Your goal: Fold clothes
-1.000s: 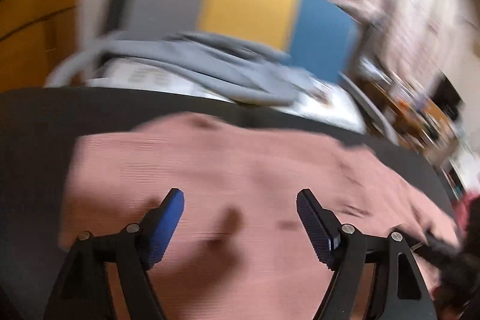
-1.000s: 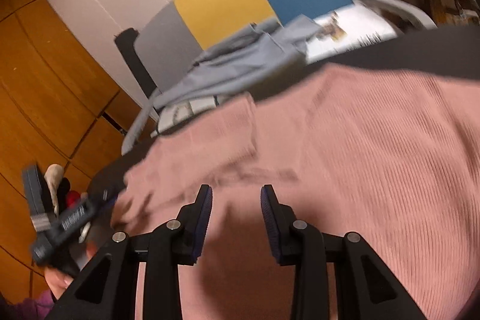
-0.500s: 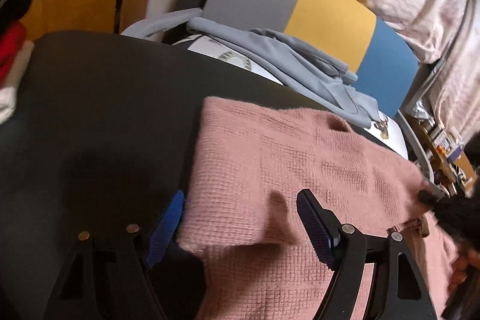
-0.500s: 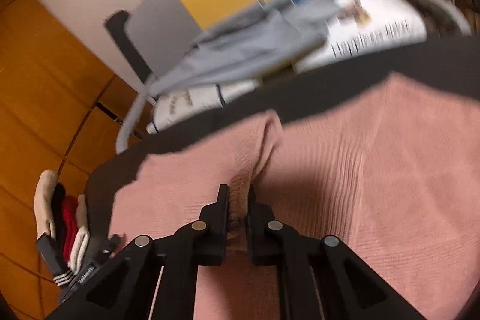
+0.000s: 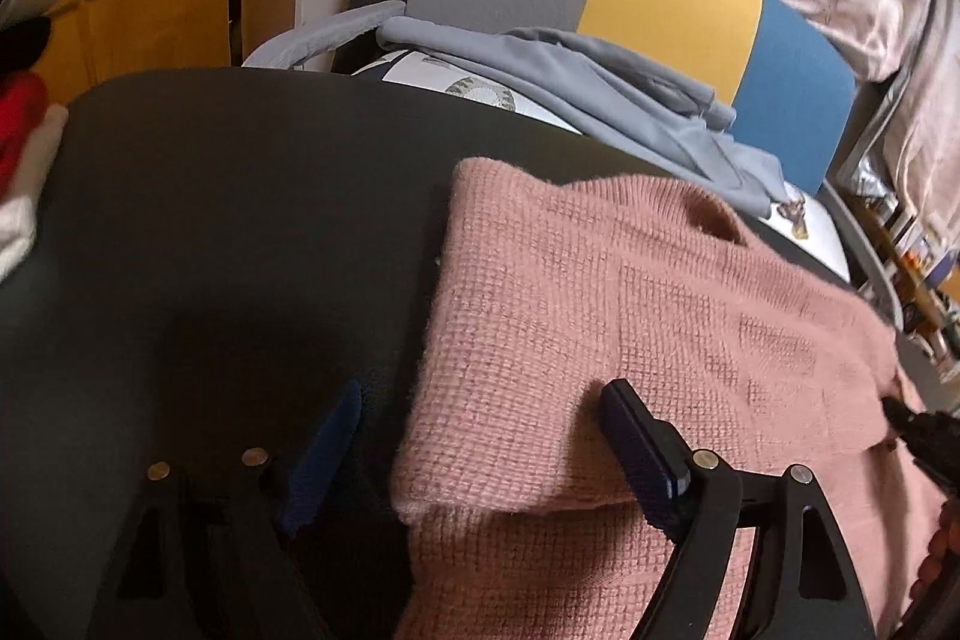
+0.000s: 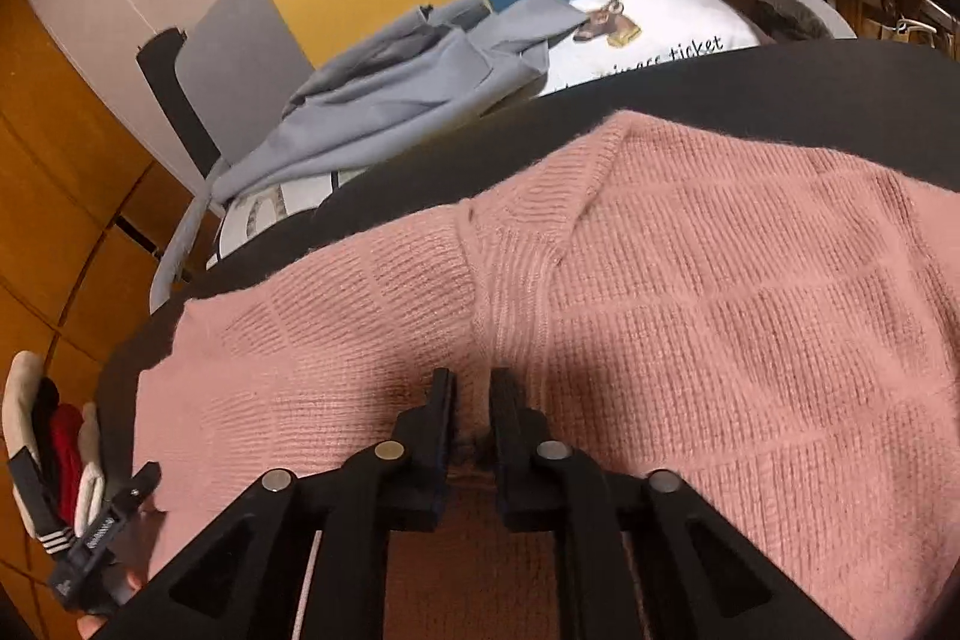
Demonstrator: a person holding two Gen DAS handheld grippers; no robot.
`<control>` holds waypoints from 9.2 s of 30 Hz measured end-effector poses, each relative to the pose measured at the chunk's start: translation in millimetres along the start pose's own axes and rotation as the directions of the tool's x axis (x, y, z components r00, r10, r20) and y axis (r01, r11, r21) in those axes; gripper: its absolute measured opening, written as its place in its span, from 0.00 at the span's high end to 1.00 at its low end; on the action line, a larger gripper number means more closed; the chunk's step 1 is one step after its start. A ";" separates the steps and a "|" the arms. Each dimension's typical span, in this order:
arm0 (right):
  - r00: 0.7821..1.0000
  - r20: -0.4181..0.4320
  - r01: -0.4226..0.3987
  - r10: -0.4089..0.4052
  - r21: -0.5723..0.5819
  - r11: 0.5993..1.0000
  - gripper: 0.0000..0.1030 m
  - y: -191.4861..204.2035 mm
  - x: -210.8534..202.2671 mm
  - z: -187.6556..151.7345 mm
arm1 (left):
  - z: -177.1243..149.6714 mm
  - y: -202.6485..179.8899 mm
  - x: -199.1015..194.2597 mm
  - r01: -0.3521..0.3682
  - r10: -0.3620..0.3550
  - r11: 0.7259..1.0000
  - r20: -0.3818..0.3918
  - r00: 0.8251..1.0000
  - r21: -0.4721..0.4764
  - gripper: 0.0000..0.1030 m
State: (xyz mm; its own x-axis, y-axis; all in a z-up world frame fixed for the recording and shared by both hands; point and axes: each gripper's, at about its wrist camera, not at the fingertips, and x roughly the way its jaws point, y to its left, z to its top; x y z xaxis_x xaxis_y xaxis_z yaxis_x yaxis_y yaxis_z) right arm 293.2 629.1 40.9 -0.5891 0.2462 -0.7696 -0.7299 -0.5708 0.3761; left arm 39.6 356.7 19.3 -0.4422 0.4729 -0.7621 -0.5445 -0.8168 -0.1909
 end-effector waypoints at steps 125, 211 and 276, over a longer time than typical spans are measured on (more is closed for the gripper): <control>0.888 0.416 -0.375 0.198 0.403 0.835 0.95 -158.7 -196.6 70.0 | -20.3 -67.5 -4.9 0.094 -0.095 0.951 -0.010 0.995 0.295 0.00; 0.950 0.264 0.077 -0.165 0.315 0.946 0.76 -164.2 -137.3 -53.1 | -4.0 -113.4 -7.1 0.405 -0.392 0.904 -0.111 0.913 0.136 0.64; 0.993 0.097 0.070 -0.065 -0.044 0.997 0.96 -140.5 -29.1 28.0 | 4.9 -166.0 28.3 0.098 -0.116 0.880 0.010 0.993 0.465 0.75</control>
State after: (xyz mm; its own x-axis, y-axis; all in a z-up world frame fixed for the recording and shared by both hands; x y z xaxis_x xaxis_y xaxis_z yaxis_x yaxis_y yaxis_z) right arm 403.2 724.0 24.9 -0.5710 0.3576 -0.7389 -0.7531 -0.5865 0.2982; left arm 114.0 507.3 32.4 -0.3829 0.5678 -0.7287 -0.8539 -0.5185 0.0446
